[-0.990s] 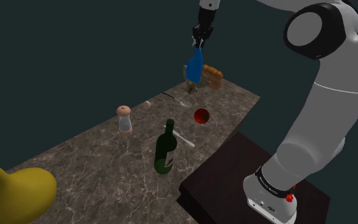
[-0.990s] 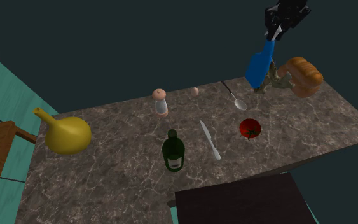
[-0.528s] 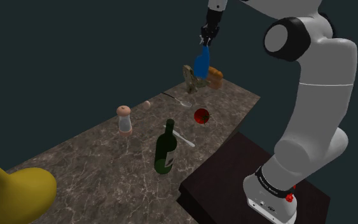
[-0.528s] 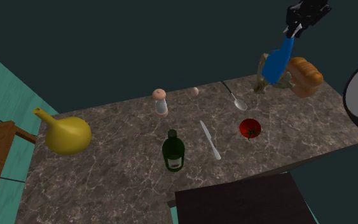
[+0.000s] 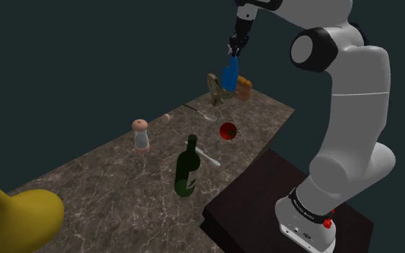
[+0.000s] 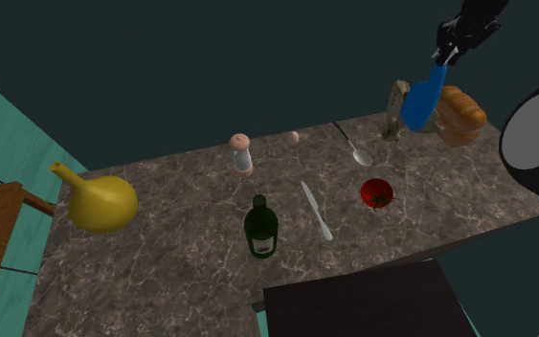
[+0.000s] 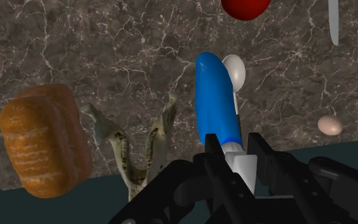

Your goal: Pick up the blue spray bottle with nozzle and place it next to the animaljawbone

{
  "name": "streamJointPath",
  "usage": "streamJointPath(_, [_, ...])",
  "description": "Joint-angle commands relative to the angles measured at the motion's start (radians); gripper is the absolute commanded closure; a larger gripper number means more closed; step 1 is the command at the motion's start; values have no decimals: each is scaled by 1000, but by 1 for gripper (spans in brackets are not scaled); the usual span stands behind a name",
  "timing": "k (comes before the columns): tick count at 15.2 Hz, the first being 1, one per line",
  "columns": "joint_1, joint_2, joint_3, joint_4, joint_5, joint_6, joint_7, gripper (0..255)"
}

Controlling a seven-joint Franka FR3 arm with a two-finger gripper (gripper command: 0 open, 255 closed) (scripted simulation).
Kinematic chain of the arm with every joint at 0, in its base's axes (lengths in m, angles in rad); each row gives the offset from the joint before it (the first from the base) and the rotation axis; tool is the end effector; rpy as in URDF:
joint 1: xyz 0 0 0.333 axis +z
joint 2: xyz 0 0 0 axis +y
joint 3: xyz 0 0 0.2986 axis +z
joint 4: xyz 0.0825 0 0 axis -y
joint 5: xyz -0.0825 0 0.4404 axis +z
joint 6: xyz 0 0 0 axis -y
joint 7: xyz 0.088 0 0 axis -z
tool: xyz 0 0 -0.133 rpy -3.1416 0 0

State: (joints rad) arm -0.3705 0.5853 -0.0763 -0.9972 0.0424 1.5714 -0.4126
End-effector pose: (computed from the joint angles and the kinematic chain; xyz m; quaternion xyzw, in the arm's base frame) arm 0.6957 -0.3095 0.4805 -0.9999 0.0110 0.0044 0.0021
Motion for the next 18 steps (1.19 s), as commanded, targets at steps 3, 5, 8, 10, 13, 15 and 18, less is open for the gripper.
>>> streamJointPath(3, [3,-20,0,-88,-1,68,-1,255])
streamJointPath(5, [4,-27,0,-126,-1,99,-1,255])
streamJointPath(8, [6,-33,0,-176,-2,144,-1,255])
streamJointPath(10, [7,-35,0,-206,-2,172,-2,255])
streamJointPath(13, [8,-36,0,-248,-1,213,-2,255])
streamJointPath(15, [8,-35,0,-273,-1,239,-3,255])
streamJointPath(18, [9,-31,1,-307,-1,277,-3,255])
